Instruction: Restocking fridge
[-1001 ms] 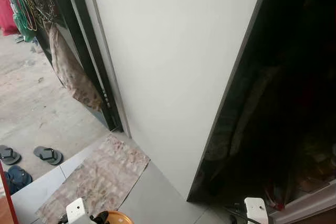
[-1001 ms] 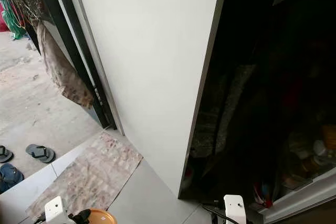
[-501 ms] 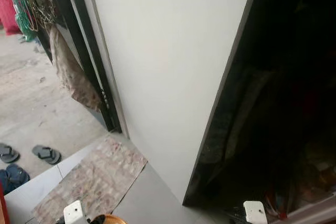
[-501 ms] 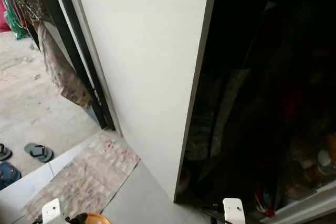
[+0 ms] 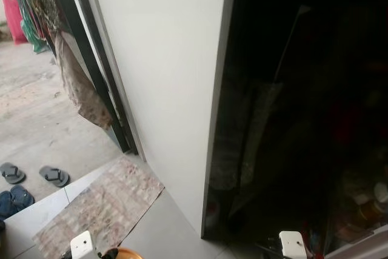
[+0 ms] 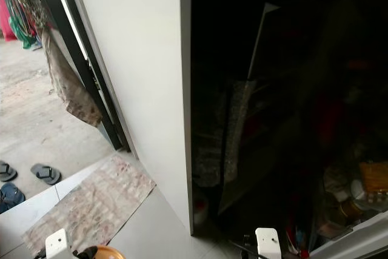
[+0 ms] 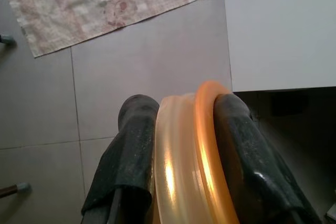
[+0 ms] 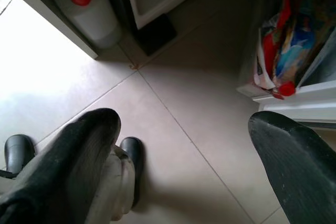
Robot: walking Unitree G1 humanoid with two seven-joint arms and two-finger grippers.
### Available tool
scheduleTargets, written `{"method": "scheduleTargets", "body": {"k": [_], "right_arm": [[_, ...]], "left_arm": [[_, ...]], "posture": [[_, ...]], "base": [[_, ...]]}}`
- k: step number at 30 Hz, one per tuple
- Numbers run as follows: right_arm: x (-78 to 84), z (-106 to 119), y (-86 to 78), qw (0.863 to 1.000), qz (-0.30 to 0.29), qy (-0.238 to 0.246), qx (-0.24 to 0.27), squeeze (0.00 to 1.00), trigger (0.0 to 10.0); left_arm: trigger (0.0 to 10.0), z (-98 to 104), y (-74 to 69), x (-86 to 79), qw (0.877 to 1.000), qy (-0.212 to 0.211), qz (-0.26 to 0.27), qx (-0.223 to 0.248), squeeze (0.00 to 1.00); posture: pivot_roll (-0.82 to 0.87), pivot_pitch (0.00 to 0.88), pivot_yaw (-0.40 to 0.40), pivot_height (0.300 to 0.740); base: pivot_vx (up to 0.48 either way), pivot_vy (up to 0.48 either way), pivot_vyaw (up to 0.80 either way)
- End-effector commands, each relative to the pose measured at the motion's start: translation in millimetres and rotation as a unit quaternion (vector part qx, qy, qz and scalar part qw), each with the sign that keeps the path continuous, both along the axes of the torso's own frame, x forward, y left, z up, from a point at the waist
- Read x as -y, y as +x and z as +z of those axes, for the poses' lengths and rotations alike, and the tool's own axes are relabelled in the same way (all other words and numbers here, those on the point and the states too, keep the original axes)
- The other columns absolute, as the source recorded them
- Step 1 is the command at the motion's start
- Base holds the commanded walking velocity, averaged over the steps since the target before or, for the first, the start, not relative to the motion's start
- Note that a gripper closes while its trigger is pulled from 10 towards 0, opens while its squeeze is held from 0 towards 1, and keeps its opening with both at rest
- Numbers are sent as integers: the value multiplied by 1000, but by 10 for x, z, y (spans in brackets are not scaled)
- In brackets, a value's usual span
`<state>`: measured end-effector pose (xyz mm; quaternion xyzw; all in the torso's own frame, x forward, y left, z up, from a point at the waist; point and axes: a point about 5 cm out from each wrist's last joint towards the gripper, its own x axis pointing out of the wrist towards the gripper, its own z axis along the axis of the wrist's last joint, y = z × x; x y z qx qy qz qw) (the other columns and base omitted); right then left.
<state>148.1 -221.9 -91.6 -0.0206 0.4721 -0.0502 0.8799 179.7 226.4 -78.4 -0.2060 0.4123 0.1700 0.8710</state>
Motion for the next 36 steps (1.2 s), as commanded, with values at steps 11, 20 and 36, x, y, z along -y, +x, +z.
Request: {"method": "scheduleTargets", "body": {"k": [11, 20, 36], "right_arm": [[-17, 37, 91, 1000, -2, 3, 20, 0, 10000], [51, 164, 308, 997, -19, -1, 76, 0, 10000], [31, 200, 327, 992, -33, -10, 118, 0, 10000]], "left_arm": [[10000, -52, -109, -12, 1000, 0, 3, -22, 0], [10000, -49, -102, -12, 1000, -1, 6, -21, 0], [10000, -67, -196, -106, 999, 2, 11, -31, 0]], "posture": [[-60, 20, 35, 740], [-70, 27, 42, 740], [-70, 26, 38, 740]], "base": [[0, -313, 0], [0, 0, 0], [0, 0, 0]]}}
